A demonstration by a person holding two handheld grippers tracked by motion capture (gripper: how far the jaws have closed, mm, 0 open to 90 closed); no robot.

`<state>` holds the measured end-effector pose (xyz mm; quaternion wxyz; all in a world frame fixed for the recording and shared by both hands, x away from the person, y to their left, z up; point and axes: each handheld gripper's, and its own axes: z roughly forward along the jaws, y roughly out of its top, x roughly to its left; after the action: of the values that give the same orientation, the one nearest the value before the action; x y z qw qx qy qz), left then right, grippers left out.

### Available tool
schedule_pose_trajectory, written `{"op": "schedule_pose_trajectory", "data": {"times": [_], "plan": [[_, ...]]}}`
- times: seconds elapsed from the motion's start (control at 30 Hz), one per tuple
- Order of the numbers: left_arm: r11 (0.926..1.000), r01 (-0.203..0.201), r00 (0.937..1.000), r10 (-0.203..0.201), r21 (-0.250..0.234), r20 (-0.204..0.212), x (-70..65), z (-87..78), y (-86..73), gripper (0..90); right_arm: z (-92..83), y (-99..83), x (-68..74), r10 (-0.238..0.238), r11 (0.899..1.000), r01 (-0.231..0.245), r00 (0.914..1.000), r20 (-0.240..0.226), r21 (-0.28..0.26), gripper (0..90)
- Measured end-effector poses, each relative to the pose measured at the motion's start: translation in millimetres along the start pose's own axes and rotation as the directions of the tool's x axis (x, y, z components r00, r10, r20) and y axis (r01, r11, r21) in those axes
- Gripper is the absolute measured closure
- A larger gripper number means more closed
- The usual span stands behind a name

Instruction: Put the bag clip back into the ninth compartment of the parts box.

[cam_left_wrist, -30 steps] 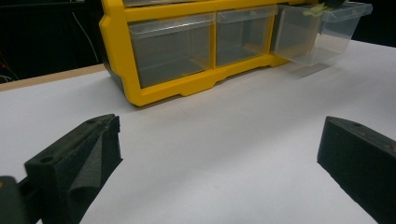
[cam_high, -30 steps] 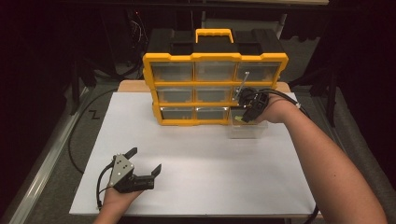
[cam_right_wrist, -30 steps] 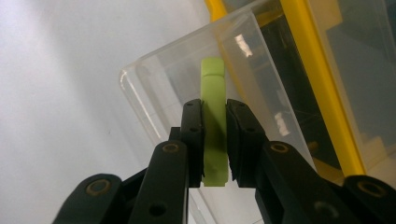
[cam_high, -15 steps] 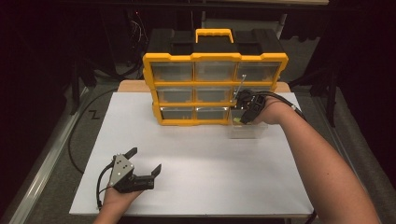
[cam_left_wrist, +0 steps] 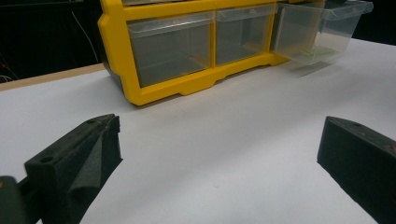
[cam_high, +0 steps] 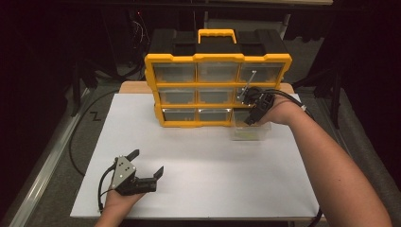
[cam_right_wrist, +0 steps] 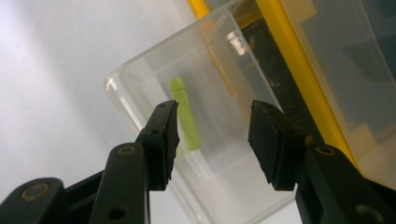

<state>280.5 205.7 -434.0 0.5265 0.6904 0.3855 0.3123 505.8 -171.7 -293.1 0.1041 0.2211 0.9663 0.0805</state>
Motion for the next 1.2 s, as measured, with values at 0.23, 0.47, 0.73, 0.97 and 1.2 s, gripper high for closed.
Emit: {"op": "schedule_pose_trajectory", "data": {"times": [0.23, 0.47, 0.73, 0.97, 1.2], "plan": [[1.0, -0.001, 1.0, 0.001, 0.001, -0.001, -1.0, 0.5, 0.1, 0.3, -11.7, -10.8, 5.1, 0.003, 1.0, -0.003, 0.9999, -0.017, 0.004, 52.1], [1.0, -0.003, 1.0, 0.003, -0.001, 0.0, -0.9, 1.5, 0.4, 0.3, -21.5, -19.4, 13.9, 0.007, 1.0, -0.007, 0.9997, -0.022, 0.005, 48.0], [1.0, -0.001, 1.0, 0.001, -0.005, 0.002, -1.4, 1.1, 1.0, 0.3, -25.2, -31.1, 24.3, 0.027, 1.0, -0.027, 0.9991, -0.034, -0.004, 44.2], [1.0, -0.004, 1.0, 0.004, -0.003, 0.003, -1.6, 1.2, 1.0, 0.4, -21.9, -43.1, 33.0, 0.031, 1.0, -0.031, 0.9988, -0.039, -0.002, 40.7], [1.0, -0.007, 1.0, 0.007, 0.0, 0.003, -1.8, 1.0, 1.1, 0.3, -20.7, -52.3, 40.7, 0.041, 0.999, -0.041, 0.9986, -0.033, 0.014, 38.0]]}}
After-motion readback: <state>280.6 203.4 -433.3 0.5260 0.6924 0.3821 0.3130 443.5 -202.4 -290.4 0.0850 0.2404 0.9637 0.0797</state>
